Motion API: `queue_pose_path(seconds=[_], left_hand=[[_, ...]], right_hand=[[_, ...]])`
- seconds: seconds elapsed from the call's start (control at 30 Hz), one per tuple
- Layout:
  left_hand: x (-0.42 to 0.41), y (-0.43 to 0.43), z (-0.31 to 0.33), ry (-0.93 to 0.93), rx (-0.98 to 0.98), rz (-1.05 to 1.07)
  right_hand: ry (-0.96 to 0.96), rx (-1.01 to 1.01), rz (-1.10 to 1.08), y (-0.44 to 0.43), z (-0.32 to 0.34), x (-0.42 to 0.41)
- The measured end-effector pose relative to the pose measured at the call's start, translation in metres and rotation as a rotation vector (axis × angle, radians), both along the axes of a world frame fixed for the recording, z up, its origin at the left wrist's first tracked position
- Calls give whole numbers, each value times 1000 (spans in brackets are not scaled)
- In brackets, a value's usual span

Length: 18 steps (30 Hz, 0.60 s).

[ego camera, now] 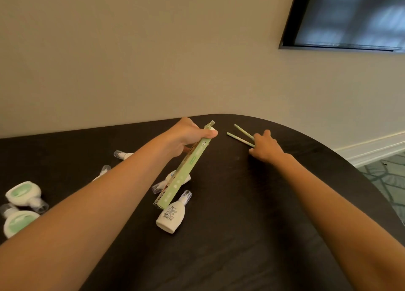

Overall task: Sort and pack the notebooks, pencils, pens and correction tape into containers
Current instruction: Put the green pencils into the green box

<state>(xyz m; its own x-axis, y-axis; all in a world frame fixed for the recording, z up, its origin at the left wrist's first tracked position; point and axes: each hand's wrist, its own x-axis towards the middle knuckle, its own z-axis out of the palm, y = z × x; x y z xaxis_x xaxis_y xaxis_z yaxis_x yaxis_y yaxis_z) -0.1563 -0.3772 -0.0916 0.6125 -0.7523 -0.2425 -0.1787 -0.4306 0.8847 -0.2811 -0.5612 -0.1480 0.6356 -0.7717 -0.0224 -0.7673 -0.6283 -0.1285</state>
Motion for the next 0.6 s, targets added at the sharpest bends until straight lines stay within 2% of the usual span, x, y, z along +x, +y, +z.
queue_pose_path(seconds=[0.2, 0.27, 0.33, 0.53, 0.6], left_hand=[[-9, 23, 2, 99, -20, -61], [-11, 35, 7, 114, -37, -81], [-12, 50, 13, 118, -60, -97], [-14, 108, 26, 80, -136, -93], [-12, 132, 29, 63, -162, -141]], right_hand=[[132, 186, 66, 23, 13, 1], [96, 322, 79, 38, 14, 2], [-21, 534, 61, 56, 17, 3], [-574, 1149, 95, 128, 47, 5], [-696, 1243, 129, 153, 56, 8]])
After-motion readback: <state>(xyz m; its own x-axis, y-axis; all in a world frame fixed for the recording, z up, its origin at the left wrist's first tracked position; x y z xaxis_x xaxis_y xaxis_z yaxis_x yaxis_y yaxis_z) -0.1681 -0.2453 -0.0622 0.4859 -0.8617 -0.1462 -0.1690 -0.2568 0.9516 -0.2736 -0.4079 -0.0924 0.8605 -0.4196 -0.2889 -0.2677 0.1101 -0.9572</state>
